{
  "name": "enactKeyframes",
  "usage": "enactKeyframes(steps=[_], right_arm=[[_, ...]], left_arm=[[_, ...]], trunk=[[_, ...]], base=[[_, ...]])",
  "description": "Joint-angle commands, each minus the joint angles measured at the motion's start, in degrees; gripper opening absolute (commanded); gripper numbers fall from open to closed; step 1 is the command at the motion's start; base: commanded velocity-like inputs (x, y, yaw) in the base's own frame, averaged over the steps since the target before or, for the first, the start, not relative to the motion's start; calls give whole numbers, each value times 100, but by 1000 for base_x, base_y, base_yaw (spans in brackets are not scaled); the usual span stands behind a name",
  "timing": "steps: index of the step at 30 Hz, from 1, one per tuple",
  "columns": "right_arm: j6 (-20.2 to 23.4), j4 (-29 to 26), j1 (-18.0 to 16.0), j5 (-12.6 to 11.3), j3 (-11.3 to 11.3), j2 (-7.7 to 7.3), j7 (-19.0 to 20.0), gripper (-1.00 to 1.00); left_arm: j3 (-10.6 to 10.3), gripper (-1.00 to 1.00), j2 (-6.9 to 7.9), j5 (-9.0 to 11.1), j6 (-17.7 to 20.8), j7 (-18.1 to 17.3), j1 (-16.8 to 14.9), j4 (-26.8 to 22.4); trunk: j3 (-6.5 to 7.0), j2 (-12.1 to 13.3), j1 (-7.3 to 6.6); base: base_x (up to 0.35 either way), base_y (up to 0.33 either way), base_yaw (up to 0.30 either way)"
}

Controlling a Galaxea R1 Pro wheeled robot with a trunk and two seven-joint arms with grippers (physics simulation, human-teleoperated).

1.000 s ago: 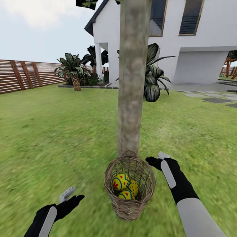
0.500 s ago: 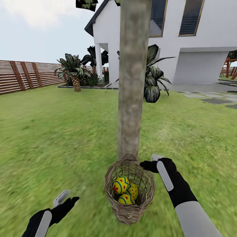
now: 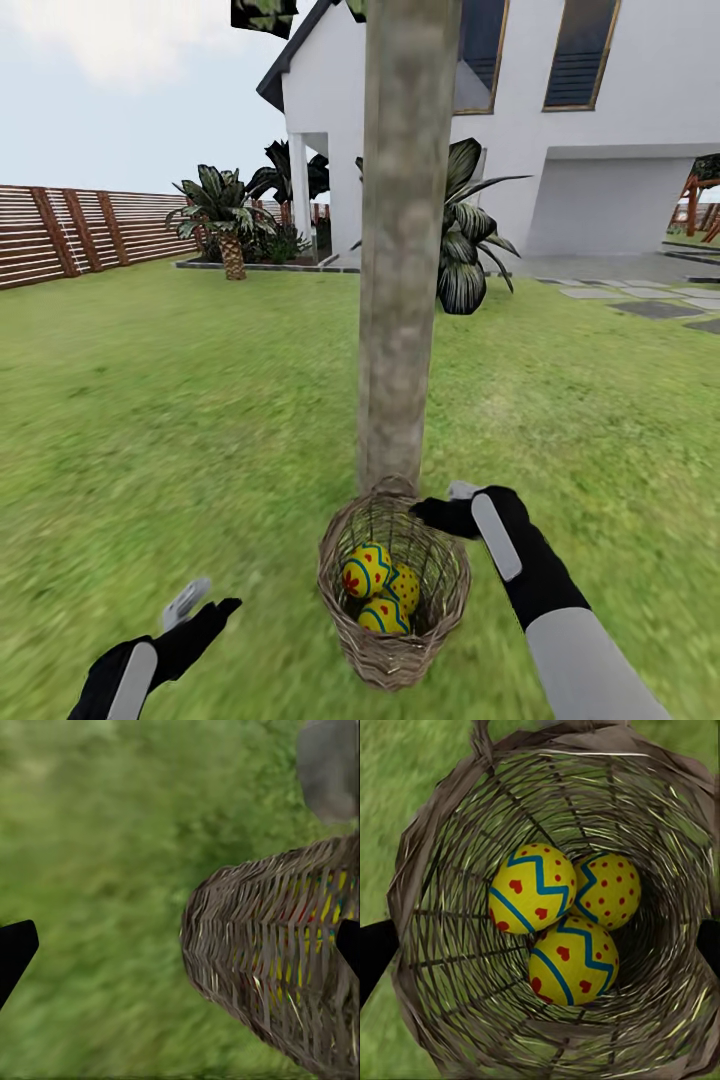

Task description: Take the three Easter eggs out of the wicker basket on the lawn in the garden, then place them on the lawn next to a single tree (choose any tree) so that all three eggs are next to the same tree and none are left in the basket.

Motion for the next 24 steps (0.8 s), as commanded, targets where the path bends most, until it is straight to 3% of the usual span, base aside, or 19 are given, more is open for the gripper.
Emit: enactKeyframes(steps=[1,12,24], right_arm=[[-21,28,-36,-75,-27,16,-26,100],[-374,380,-391,-75,-381,16,194,100],[-568,765,-711,-75,-361,30,160,100]], left_arm=[[-5,100,18,-7,29,-62,17,-38],[-40,100,18,-7,29,-124,17,-199],[-28,100,44,-7,22,-108,30,-165]], trunk=[[-6,-2,-1],[-6,-2,-1],[-6,-2,-1]], base=[[0,0,0],[0,0,0],[0,2,0]])
